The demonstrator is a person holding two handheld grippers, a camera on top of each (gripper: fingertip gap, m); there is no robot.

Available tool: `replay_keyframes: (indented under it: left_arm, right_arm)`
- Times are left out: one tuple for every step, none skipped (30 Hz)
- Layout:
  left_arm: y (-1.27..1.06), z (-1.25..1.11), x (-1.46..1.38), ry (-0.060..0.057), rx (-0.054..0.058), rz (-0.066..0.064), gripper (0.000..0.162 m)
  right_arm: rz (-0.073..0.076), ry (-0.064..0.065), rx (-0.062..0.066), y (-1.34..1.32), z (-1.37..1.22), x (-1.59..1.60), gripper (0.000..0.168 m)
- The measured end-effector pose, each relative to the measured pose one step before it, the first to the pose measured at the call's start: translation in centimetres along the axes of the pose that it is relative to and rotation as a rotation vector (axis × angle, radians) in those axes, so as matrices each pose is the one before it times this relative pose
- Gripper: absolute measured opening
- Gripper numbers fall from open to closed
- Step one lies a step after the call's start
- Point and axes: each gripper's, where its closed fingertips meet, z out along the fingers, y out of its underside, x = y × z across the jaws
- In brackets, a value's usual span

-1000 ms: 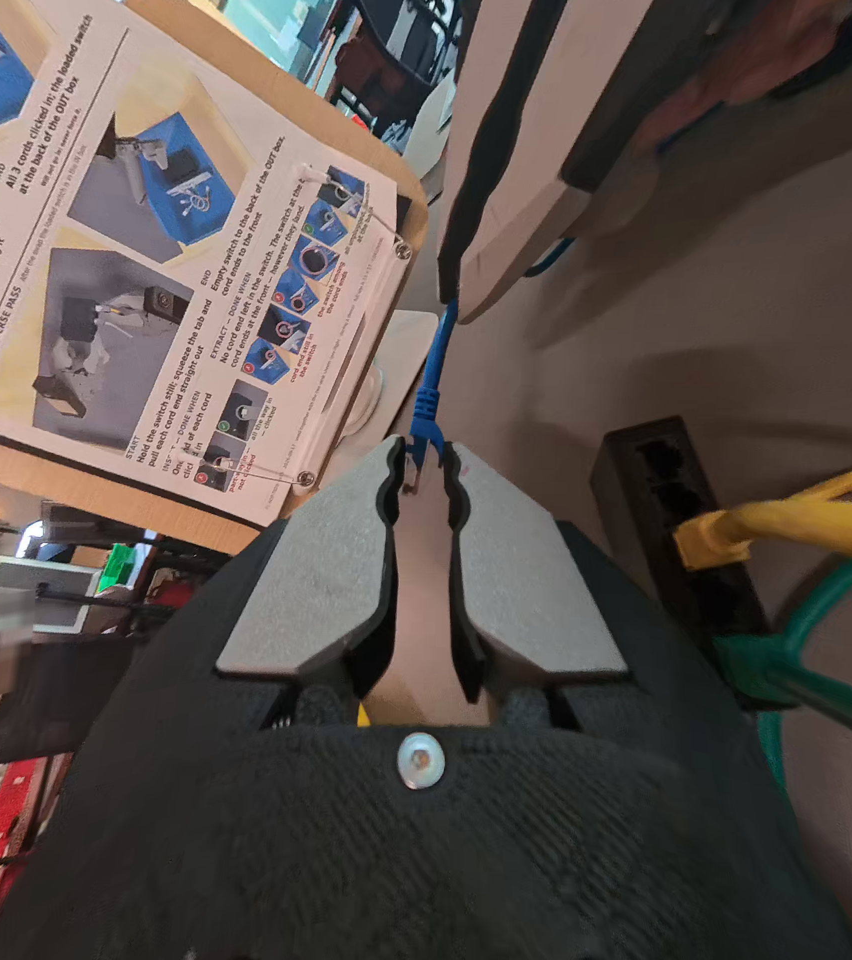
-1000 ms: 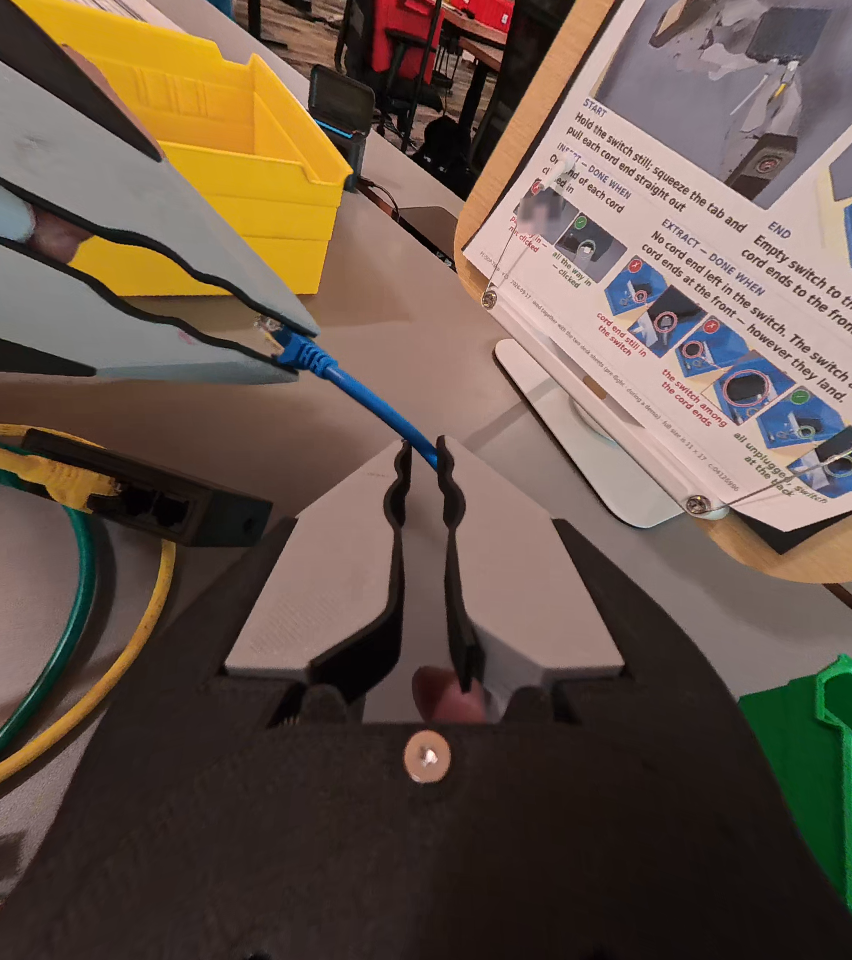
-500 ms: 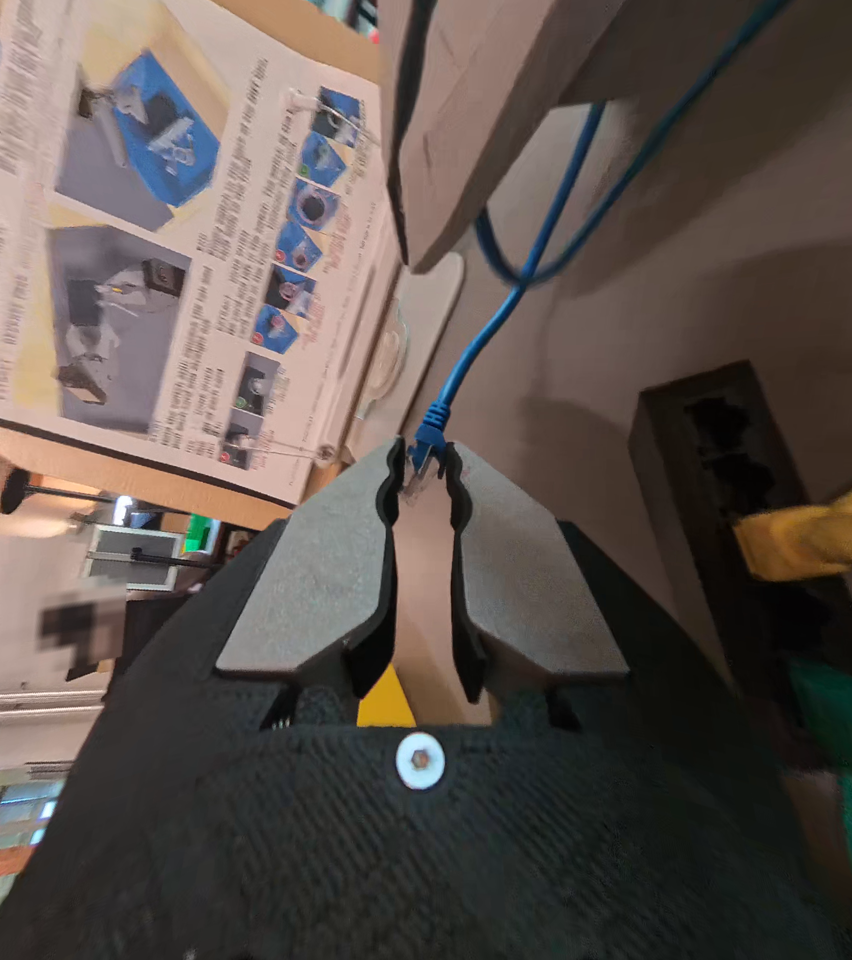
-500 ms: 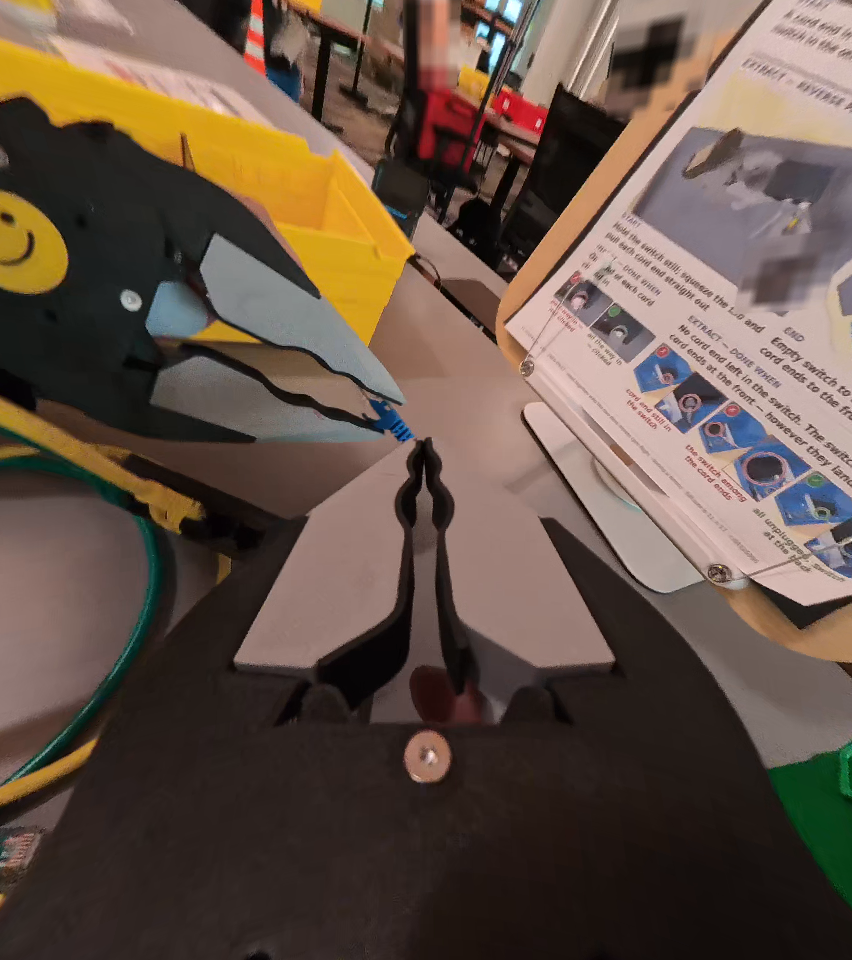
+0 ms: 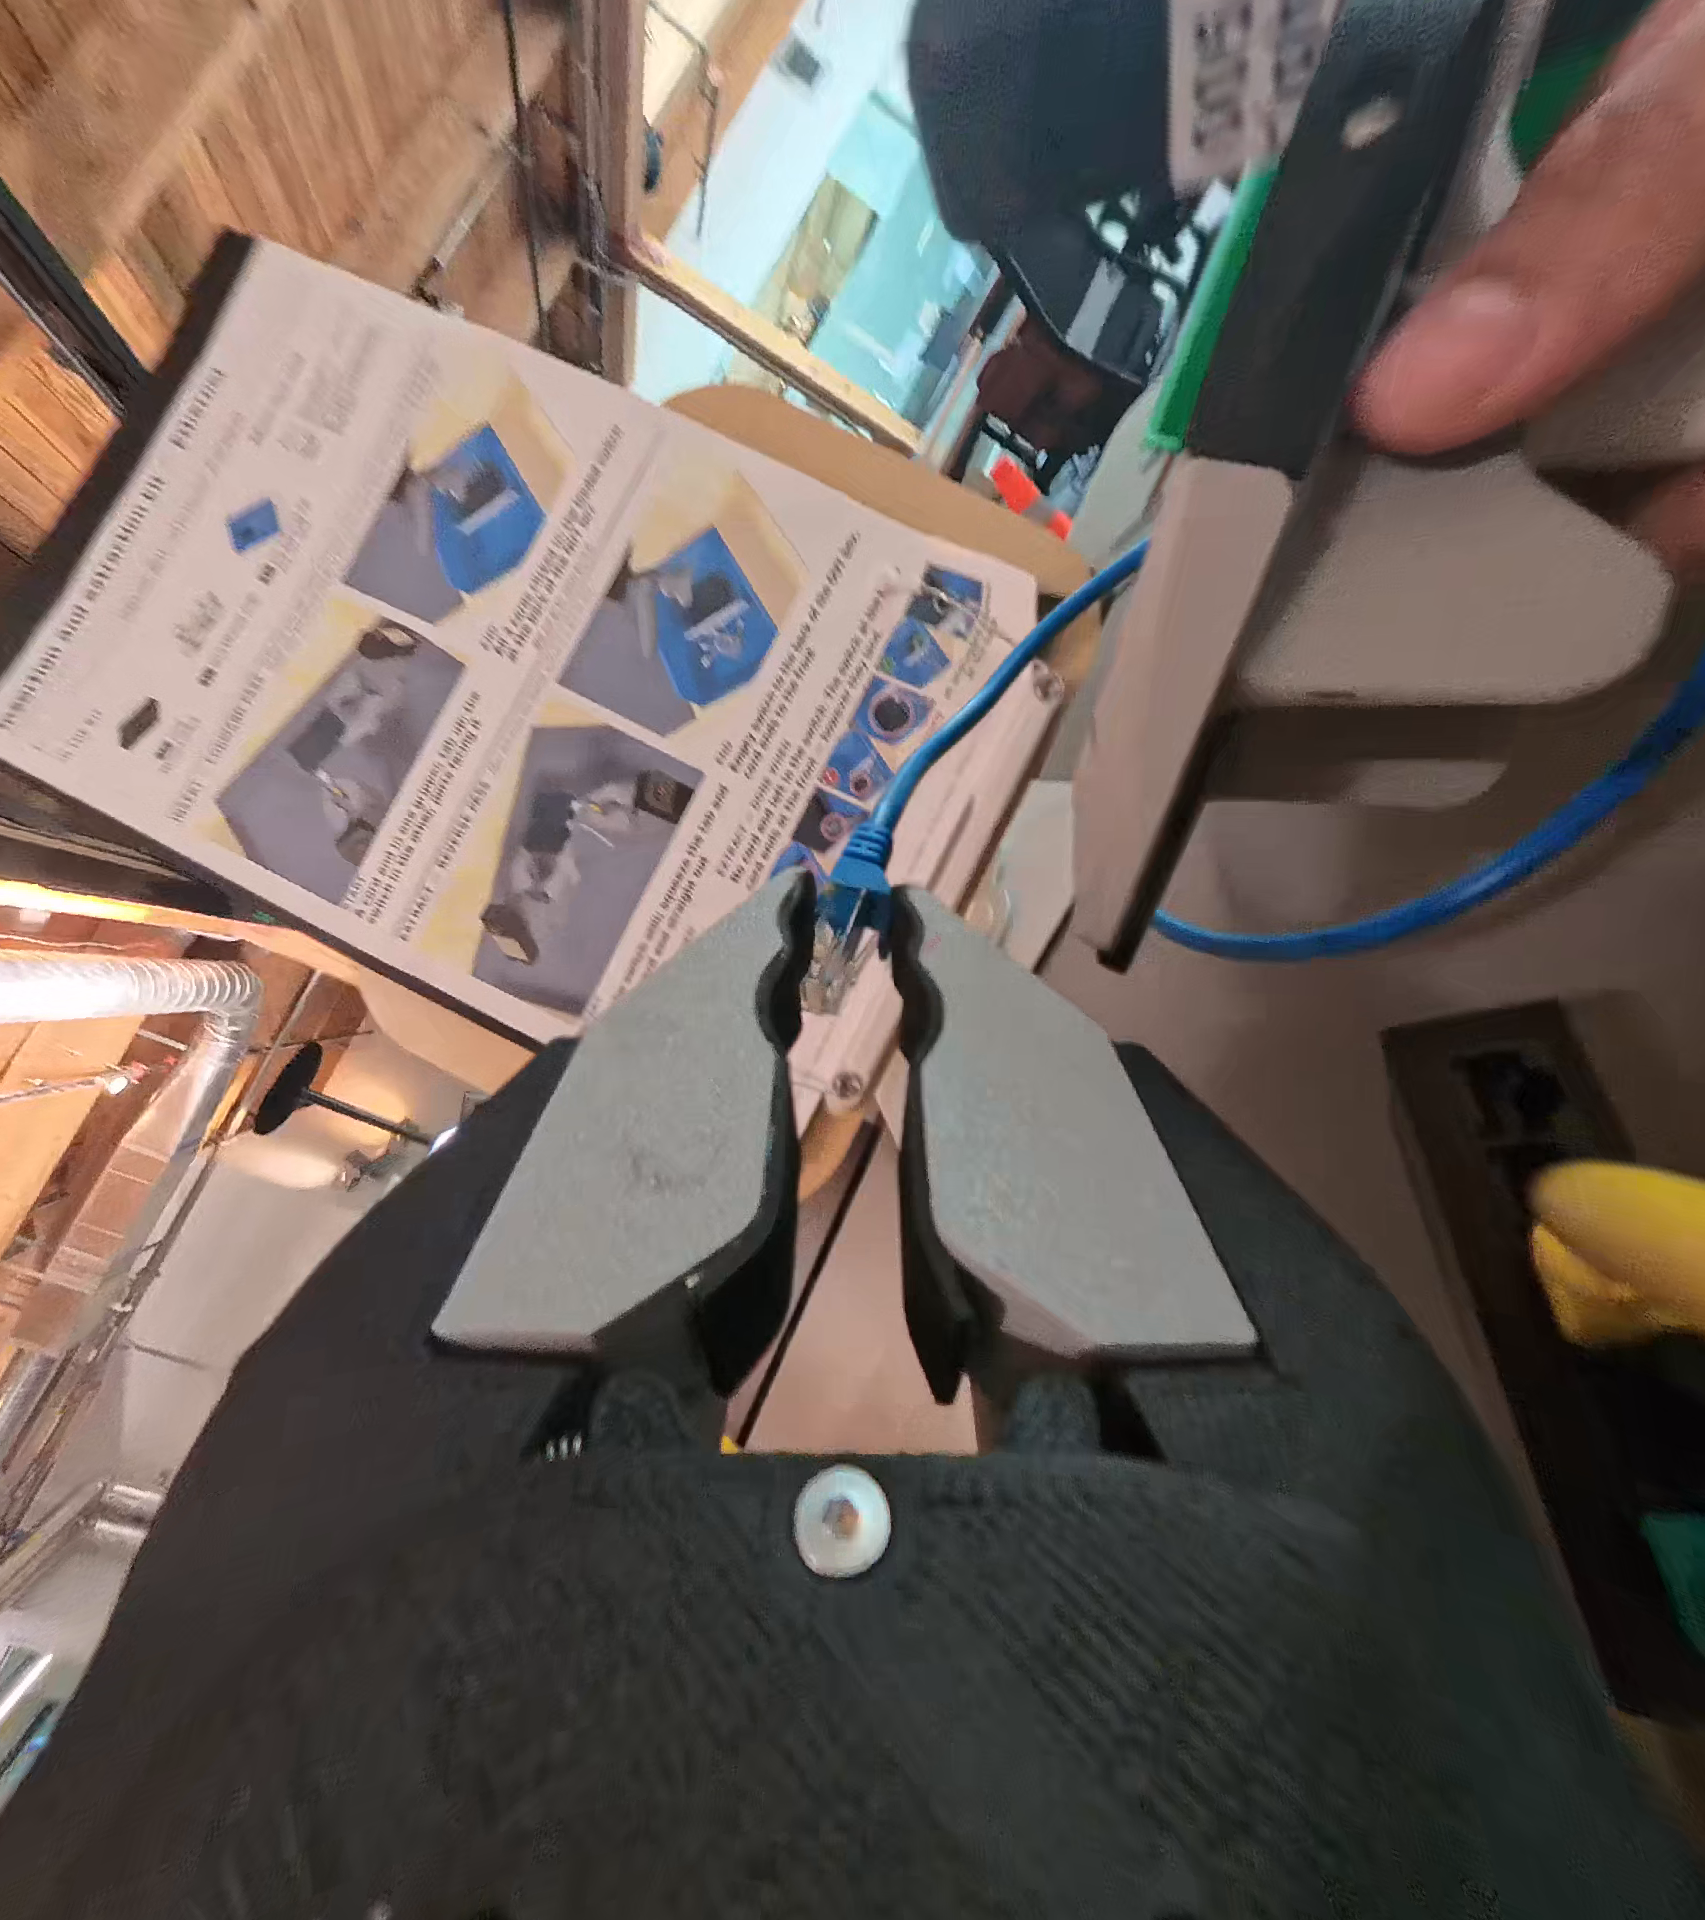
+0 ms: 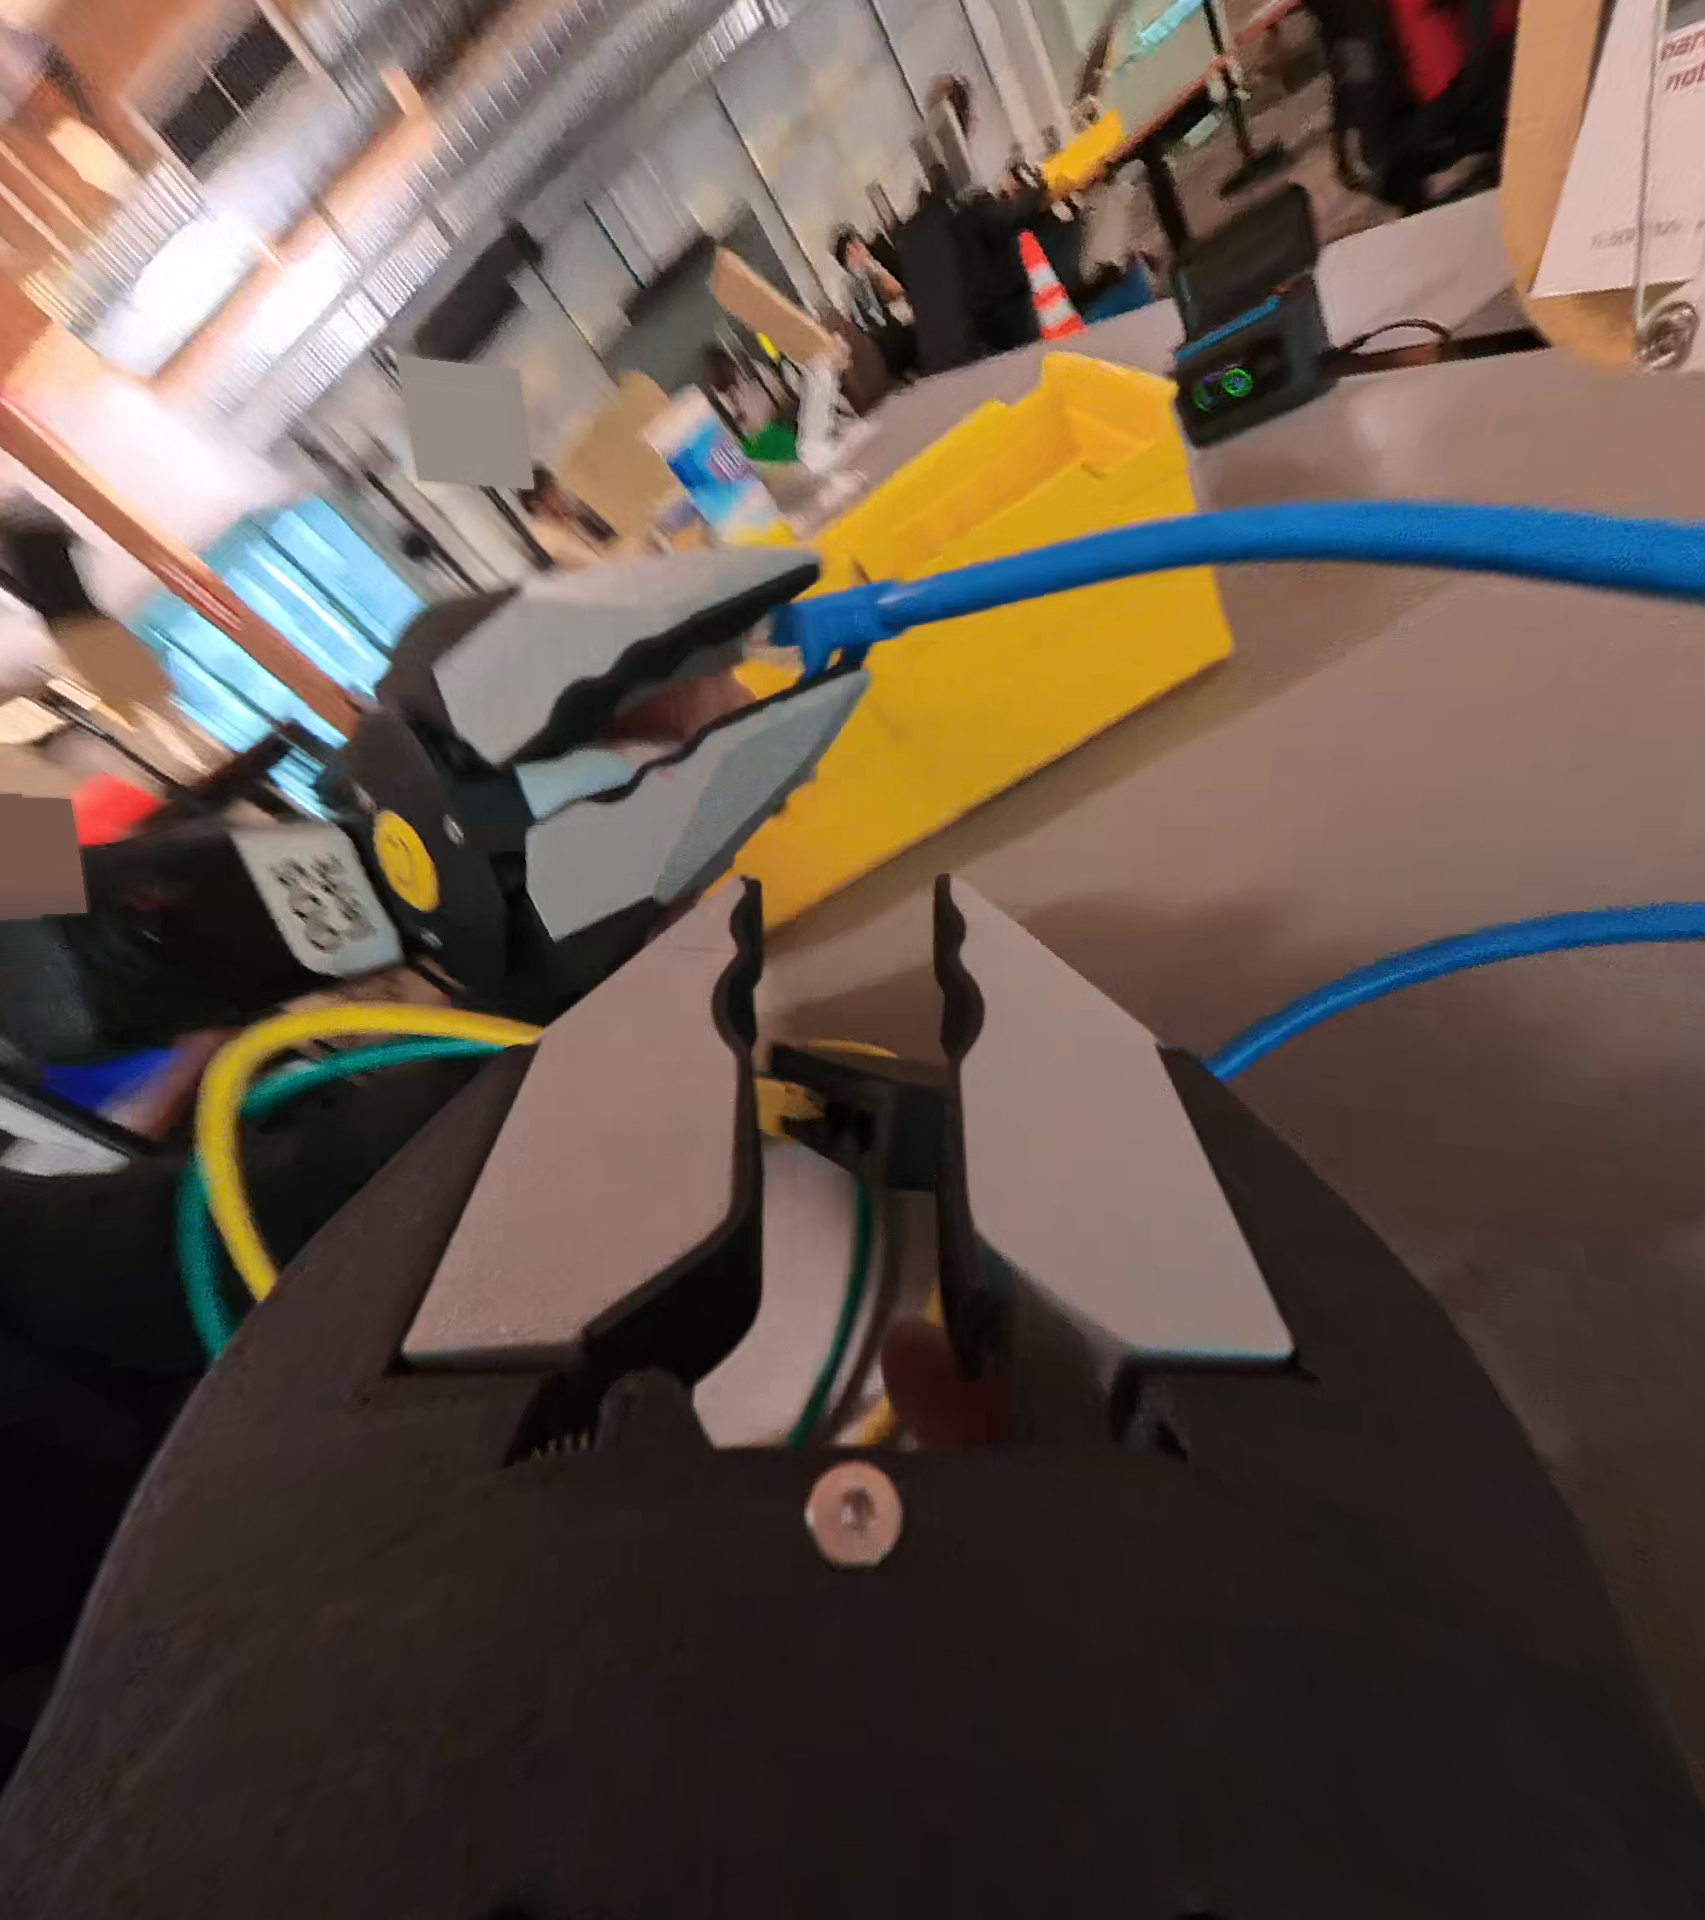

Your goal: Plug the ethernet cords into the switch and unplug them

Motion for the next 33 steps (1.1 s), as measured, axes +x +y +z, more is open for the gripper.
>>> replay_keyframes:
  left_arm:
    - [-0.540,-0.244,-0.244,-0.0063,0.0283,-0.0104,0.012]
    - [-0.580,-0.223,-0.151,-0.0021,0.0305,-0.0113,0.012]
    - [-0.539,-0.182,-0.113,-0.0009,0.0267,-0.0150,0.013]
    - [-0.490,-0.094,0.082,0.0120,0.0237,-0.0224,0.012]
    - [-0.455,-0.069,0.202,0.0147,0.0232,-0.0191,0.013]
    - [-0.433,-0.047,0.173,0.0074,0.0233,-0.0066,0.012]
    - [-0.207,0.029,0.253,0.0118,0.0097,-0.0100,0.012]
    - [-0.152,0.047,0.257,0.0119,0.0079,-0.0126,0.012]
    - [-0.155,0.043,0.121,0.0034,0.0098,-0.0091,0.013]
    - [-0.029,0.058,0.127,0.0072,0.0022,-0.0121,0.013]
    - [0.000,0.045,0.035,0.0037,0.0017,-0.0159,0.013]
    - [-0.107,-0.007,0.032,0.0047,0.0076,-0.0161,0.012]
    - [-0.182,-0.021,0.072,0.0071,0.0103,-0.0175,0.012]
    - [-0.223,-0.002,0.120,0.0092,0.0120,-0.0182,0.012]
    - [-0.165,-0.004,-0.010,-0.0014,0.0079,-0.0109,0.012]
    - [-0.034,0.018,-0.037,-0.0001,0.0006,-0.0069,0.012]
    - [-0.054,0.002,0.000,0.0035,0.0022,-0.0133,0.013]
    - [-0.066,-0.002,-0.002,0.0041,0.0051,-0.0183,0.012]
    - [0.088,0.039,0.022,0.0068,-0.0014,-0.0196,0.012]
    - [0.286,0.067,0.055,0.0100,-0.0132,-0.0150,0.012]
    - [0.374,0.069,0.065,0.0050,-0.0181,-0.0036,0.013]
    - [0.417,0.102,0.089,0.0010,-0.0201,0.0047,0.012]
    - [0.541,0.165,0.124,0.0014,-0.0268,0.0064,0.012]
    - [0.519,0.219,0.121,0.0001,-0.0261,0.0048,0.012]
    - [0.411,0.179,0.125,-0.0011,-0.0215,0.0124,0.012]
    - [0.326,0.128,0.110,-0.0044,-0.0183,0.0254,0.012]
    - [0.189,0.048,0.094,-0.0071,-0.0120,0.0317,0.012]
    - [0.141,-0.003,0.084,-0.0078,-0.0101,0.0384,0.013]
    - [0.072,-0.054,0.003,-0.0153,-0.0087,0.0574,0.013]
    - [0.001,-0.076,-0.008,-0.0179,-0.0084,0.0713,0.013]
    - [-0.021,-0.080,-0.005,-0.0111,-0.0105,0.0525,0.013]
    - [-0.054,-0.039,-0.064,-0.0033,-0.0063,0.0147,0.013]
    - [-0.091,-0.041,-0.089,0.0001,-0.0001,0.0003,0.013]
  right_arm:
    - [0.0650,-0.0586,0.0482,-0.691,-0.331,-0.212,0.029]
    - [0.0515,-0.0666,0.0523,-0.824,-0.384,-0.440,0.028]
    - [0.0335,-0.0510,0.0463,-0.760,-0.372,-0.377,0.026]
    - [0.0135,-0.0288,0.0360,-0.591,-0.297,-0.198,0.025]
    - [0.0030,-0.0224,0.0286,-0.519,-0.182,-0.249,0.020]
    - [-0.0050,-0.0260,0.0179,-0.343,-0.091,-0.387,0.019]
    - [-0.0058,-0.0162,0.0103,-0.195,-0.022,-0.286,0.020]
    - [-0.0084,-0.0127,0.0078,-0.120,0.024,-0.256,0.021]
    - [-0.0090,-0.0256,0.0102,-0.140,0.045,-0.493,0.021]
    - [-0.0058,-0.0339,0.0071,-0.127,0.051,-0.617,0.021]
    - [-0.0043,-0.0171,-0.0009,-0.025,0.060,-0.341,0.024]
    - [-0.0088,-0.0001,-0.0049,0.066,0.057,-0.067,0.022]
    - [-0.0119,0.0074,-0.0077,0.115,0.037,0.060,0.018]
    - [-0.0151,0.0069,-0.0062,0.114,0.024,0.054,0.015]
    - [-0.0121,-0.0046,0.0023,-0.018,0.026,-0.127,0.011]
    - [-0.0013,-0.0071,0.0025,-0.038,0.002,-0.146,0.008]
    - [0.0033,-0.0041,-0.0012,-0.004,-0.004,-0.068,0.008]
    - [-0.0004,-0.0011,-0.0021,-0.015,-0.005,-0.052,0.008]
    - [-0.0122,0.0108,-0.0029,-0.008,-0.017,0.041,0.008]
    - [-0.0298,0.0292,-0.0085,0.049,-0.026,0.197,0.008]
    - [-0.0466,0.0444,-0.0135,0.096,-0.003,0.316,0.008]
    - [-0.0536,0.0539,-0.0186,0.139,0.001,0.367,0.008]
    - [-0.0549,0.0635,-0.0250,0.208,0.012,0.467,0.008]
    - [-0.0561,0.0657,-0.0258,0.216,0.017,0.477,0.008]
    - [-0.0504,0.0570,-0.0235,0.212,0.016,0.397,0.008]
    - [-0.0392,0.0446,-0.0199,0.198,0.033,0.292,0.008]
    - [-0.0266,0.0288,-0.0144,0.158,0.046,0.147,0.008]
    - [-0.0122,0.0117,-0.0102,0.124,0.019,0.021,0.008]
    - [-0.0018,-0.0023,-0.0045,0.042,0.004,-0.087,0.008]
    - [0.0033,-0.0093,-0.0010,0.004,-0.010,-0.125,0.008]
    - [0.0045,-0.0093,-0.0005,0.010,0.001,-0.108,0.008]
    - [0.0034,-0.0077,0.0026,-0.029,-0.016,-0.091,0.008]
    - [0.0018,-0.0076,0.0043,-0.080,-0.035,-0.092,0.008]
